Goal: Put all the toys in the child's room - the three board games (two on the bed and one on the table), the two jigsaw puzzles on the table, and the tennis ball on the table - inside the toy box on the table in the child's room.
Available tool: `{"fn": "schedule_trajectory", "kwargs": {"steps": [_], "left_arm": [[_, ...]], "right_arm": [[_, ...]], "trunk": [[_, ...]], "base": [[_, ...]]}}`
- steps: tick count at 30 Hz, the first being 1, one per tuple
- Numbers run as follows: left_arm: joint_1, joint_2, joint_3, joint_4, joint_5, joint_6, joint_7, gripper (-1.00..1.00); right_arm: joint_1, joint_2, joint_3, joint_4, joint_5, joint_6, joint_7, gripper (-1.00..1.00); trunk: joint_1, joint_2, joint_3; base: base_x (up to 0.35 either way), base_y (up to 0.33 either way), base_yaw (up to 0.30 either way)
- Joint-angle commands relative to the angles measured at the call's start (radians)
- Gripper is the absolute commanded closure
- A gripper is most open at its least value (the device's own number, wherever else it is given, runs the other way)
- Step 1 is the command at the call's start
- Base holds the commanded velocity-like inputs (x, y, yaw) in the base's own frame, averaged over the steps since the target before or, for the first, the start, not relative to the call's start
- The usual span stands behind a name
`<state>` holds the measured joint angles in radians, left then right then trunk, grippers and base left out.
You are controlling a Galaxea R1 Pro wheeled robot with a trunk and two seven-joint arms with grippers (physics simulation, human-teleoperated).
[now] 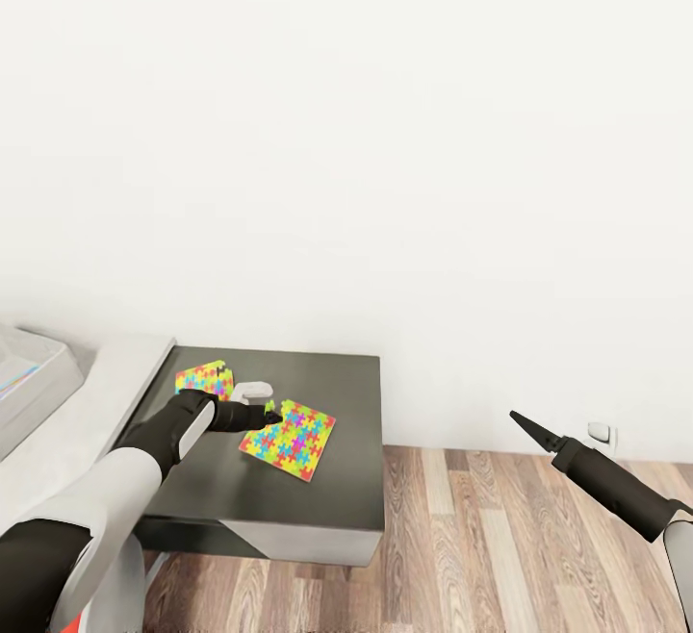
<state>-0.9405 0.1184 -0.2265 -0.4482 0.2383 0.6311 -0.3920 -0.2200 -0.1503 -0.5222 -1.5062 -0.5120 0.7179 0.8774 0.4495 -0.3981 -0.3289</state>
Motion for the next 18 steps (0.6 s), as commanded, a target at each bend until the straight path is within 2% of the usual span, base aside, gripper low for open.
{"fn": "schedule_trajectory", "kwargs": {"steps": [1, 11, 18], "left_arm": [[-0.001, 0.001, -0.007, -0.001, 0.01, 0.005, 0.002, -1.0], [-0.001, 0.0, -0.007, -0.001, 0.01, 0.005, 0.002, -1.0], [0.0, 0.0, -0.007, -0.002, 0.01, 0.005, 0.002, -1.0]], "right_arm": [[-0.001, 0.0, -0.001, 0.0, -0.003, 0.006, 0.001, -1.0], [-0.001, 0.0, -0.002, 0.0, -0.003, 0.006, 0.003, -1.0], [-0.001, 0.0, -0.002, 0.0, -0.005, 0.005, 0.01, -1.0]], "trunk": [[0.0, -0.002, -0.003], [0.0, -0.002, -0.019], [0.0, -0.002, -0.021]], "base": [[0.0, 0.0, 0.0], [0.0, 0.0, 0.0], [0.0, 0.0, 0.0]]}}
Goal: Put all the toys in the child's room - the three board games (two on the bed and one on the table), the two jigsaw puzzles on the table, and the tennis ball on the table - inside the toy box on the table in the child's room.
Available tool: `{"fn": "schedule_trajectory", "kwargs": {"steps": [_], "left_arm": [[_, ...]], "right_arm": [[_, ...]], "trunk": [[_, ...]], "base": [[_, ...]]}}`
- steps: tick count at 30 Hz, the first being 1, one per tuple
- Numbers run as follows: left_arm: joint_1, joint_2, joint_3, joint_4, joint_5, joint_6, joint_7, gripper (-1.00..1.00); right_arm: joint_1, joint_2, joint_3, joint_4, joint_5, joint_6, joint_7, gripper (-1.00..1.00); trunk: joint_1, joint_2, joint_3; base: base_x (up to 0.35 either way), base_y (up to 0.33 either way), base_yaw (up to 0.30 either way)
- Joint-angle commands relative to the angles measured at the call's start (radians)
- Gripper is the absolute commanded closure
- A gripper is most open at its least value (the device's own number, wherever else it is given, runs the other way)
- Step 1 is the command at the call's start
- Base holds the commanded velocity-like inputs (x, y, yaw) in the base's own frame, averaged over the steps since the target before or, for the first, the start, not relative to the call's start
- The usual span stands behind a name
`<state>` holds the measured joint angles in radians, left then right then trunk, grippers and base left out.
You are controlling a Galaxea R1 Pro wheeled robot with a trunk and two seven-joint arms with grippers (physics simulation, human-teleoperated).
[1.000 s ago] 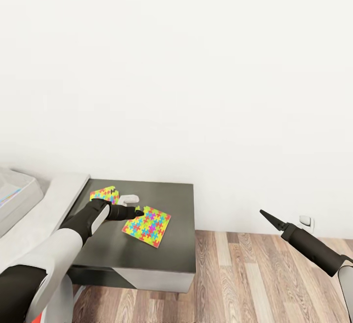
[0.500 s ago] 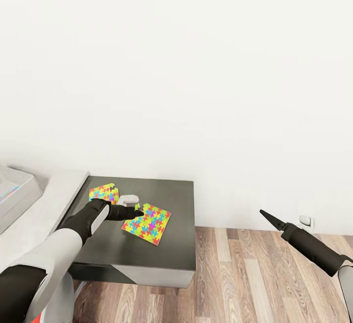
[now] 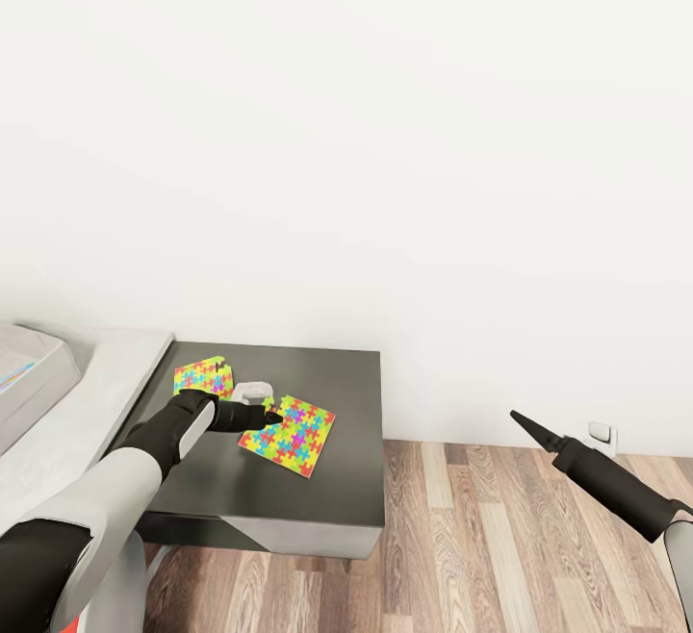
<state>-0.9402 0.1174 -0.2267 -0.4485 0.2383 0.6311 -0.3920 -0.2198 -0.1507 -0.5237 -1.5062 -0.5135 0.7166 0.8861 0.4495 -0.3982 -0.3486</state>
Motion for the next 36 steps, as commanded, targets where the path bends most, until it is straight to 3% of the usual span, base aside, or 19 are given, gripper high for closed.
{"fn": "schedule_trajectory", "kwargs": {"steps": [1, 17, 36], "left_arm": [[-0.001, 0.001, -0.006, -0.001, 0.01, 0.005, 0.002, -1.0], [0.0, 0.001, -0.006, -0.001, 0.01, 0.005, 0.002, -1.0], [-0.001, -0.005, -0.008, -0.001, 0.009, 0.005, 0.002, -1.0]], "right_arm": [[-0.001, 0.0, -0.001, 0.0, -0.003, 0.006, 0.002, -1.0], [-0.001, 0.0, -0.001, 0.003, -0.002, 0.004, 0.0, -1.0], [-0.001, 0.0, 0.0, 0.003, -0.002, 0.004, 0.0, -1.0]], "trunk": [[0.001, -0.002, -0.002], [0.001, -0.002, -0.002], [0.001, -0.002, -0.002]], "base": [[0.0, 0.0, 0.0], [0.0, -0.005, 0.0], [0.0, -0.138, 0.0]]}}
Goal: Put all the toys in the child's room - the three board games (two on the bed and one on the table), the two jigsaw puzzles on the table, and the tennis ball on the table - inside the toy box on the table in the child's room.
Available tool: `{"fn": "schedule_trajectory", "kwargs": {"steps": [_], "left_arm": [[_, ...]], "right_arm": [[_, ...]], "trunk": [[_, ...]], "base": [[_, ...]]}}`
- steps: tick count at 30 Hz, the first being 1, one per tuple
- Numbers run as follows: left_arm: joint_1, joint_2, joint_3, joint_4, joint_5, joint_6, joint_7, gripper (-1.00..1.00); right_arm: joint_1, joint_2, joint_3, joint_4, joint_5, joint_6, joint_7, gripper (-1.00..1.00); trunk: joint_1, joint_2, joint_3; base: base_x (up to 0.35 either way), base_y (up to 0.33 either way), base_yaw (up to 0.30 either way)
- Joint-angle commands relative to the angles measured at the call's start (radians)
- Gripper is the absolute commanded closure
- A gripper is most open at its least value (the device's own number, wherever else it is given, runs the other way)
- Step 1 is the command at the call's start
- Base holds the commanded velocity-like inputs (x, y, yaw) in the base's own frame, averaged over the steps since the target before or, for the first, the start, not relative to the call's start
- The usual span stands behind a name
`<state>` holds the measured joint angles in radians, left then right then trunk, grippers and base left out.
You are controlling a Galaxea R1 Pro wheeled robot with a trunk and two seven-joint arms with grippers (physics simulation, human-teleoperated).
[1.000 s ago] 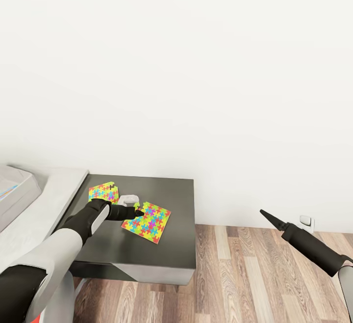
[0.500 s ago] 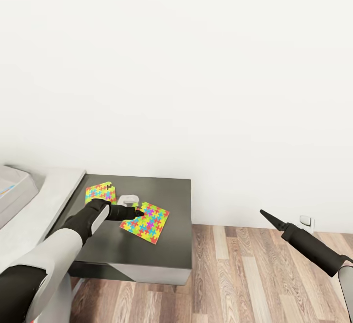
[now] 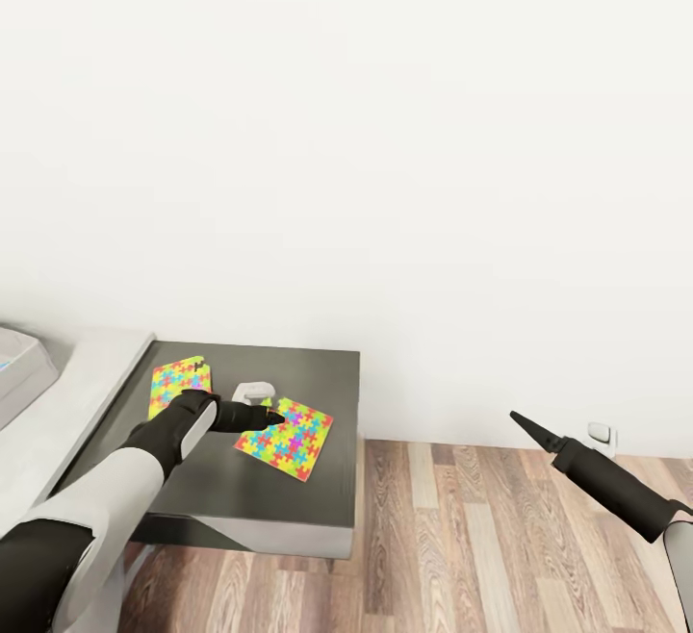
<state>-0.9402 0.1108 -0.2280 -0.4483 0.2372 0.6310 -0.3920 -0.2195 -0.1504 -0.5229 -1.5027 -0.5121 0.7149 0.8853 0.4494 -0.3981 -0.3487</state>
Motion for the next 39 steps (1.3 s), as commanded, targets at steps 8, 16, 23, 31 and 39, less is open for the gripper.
{"fn": "schedule_trajectory", "kwargs": {"steps": [8, 16, 23, 31, 39], "left_arm": [[0.0, 0.001, -0.006, -0.001, 0.011, 0.006, 0.002, -1.0], [0.0, 0.001, -0.007, -0.001, 0.011, 0.006, 0.002, -1.0], [0.0, 0.0, -0.005, -0.001, 0.011, 0.006, 0.002, -1.0], [0.0, 0.0, -0.004, -0.001, 0.011, 0.006, 0.002, -1.0], [0.0, 0.0, -0.004, -0.001, 0.011, 0.006, 0.002, -1.0]], "right_arm": [[-0.001, 0.0, -0.001, 0.001, -0.003, 0.006, 0.001, -1.0], [0.0, -0.001, -0.001, 0.0, -0.003, 0.006, 0.001, -1.0], [-0.001, 0.0, 0.0, 0.0, -0.003, 0.006, 0.001, -1.0], [-0.001, -0.001, -0.001, -0.001, -0.003, 0.006, 0.001, -1.0], [-0.001, -0.001, -0.002, -0.001, -0.003, 0.006, 0.001, -1.0]], "trunk": [[0.001, -0.002, -0.002], [0.001, -0.002, -0.002], [0.001, -0.002, -0.002], [0.001, -0.002, -0.002], [0.001, -0.002, -0.002]], "base": [[-0.028, -0.107, 0.0], [-0.077, -0.112, 0.0], [-0.03, -0.144, 0.0], [-0.001, -0.109, 0.0], [0.0, -0.055, 0.0]]}}
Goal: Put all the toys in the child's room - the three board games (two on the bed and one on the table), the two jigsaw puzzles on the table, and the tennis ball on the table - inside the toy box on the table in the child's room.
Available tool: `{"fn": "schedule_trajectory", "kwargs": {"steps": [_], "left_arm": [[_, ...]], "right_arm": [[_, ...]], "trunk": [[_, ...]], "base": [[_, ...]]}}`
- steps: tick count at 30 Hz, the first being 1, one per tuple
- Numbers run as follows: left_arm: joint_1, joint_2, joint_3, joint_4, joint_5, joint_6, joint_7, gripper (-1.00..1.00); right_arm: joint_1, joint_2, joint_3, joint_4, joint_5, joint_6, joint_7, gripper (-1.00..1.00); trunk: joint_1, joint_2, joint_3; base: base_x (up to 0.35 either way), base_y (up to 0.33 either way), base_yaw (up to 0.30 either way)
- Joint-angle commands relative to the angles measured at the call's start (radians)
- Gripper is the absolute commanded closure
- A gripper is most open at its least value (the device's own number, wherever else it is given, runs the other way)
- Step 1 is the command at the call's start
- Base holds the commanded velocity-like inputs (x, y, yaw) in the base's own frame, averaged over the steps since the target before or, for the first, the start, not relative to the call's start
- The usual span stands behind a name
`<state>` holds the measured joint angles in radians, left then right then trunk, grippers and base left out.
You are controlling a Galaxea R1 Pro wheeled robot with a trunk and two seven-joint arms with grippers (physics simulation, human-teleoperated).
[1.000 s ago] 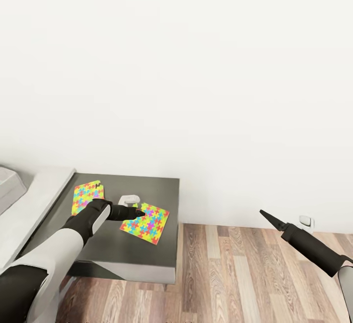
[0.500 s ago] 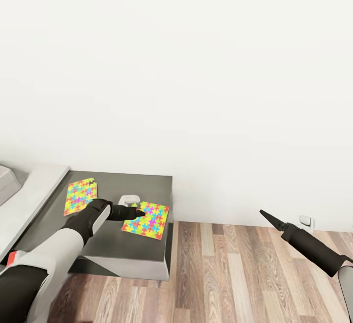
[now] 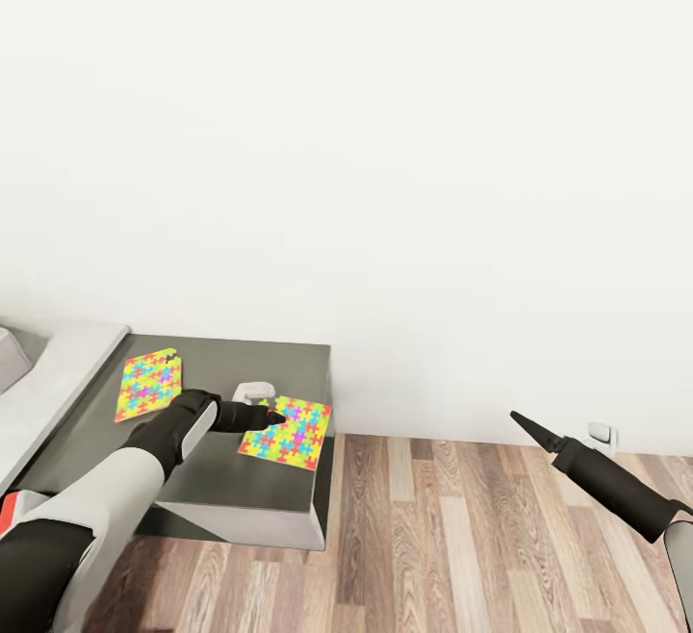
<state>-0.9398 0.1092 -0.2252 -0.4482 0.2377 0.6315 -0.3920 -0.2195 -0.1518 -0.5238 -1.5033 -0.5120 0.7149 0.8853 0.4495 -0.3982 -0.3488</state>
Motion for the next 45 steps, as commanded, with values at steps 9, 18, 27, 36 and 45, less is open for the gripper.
{"fn": "schedule_trajectory", "kwargs": {"steps": [9, 18, 27, 36, 45], "left_arm": [[-0.001, 0.001, -0.006, -0.001, 0.011, 0.006, 0.002, -1.0], [-0.001, 0.003, -0.008, -0.001, 0.011, 0.007, 0.003, -1.0], [-0.001, 0.013, 0.003, -0.002, 0.012, 0.007, 0.011, -1.0], [-0.001, 0.121, 0.042, -0.015, 0.024, 0.005, 0.001, -1.0], [0.001, 0.196, 0.233, -0.049, 0.028, 0.023, -0.111, -1.0]], "right_arm": [[-0.001, 0.001, 0.0, 0.0, -0.003, 0.005, 0.001, -1.0], [-0.001, 0.0, 0.0, 0.0, -0.003, 0.005, 0.001, -1.0], [-0.001, 0.0, 0.0, 0.0, -0.003, 0.005, 0.001, -1.0], [-0.001, 0.001, 0.001, 0.0, -0.003, 0.005, 0.001, -1.0], [-0.001, 0.001, 0.001, 0.0, -0.003, 0.005, 0.001, -1.0]], "trunk": [[0.001, -0.002, -0.002], [0.001, -0.002, -0.002], [0.001, -0.002, -0.002], [0.001, -0.002, -0.002], [0.001, -0.002, -0.002]], "base": [[0.0, -0.112, 0.0], [0.0, -0.073, 0.0], [0.0, -0.001, 0.0], [0.0, 0.0, 0.0], [0.0, 0.0, 0.0]]}}
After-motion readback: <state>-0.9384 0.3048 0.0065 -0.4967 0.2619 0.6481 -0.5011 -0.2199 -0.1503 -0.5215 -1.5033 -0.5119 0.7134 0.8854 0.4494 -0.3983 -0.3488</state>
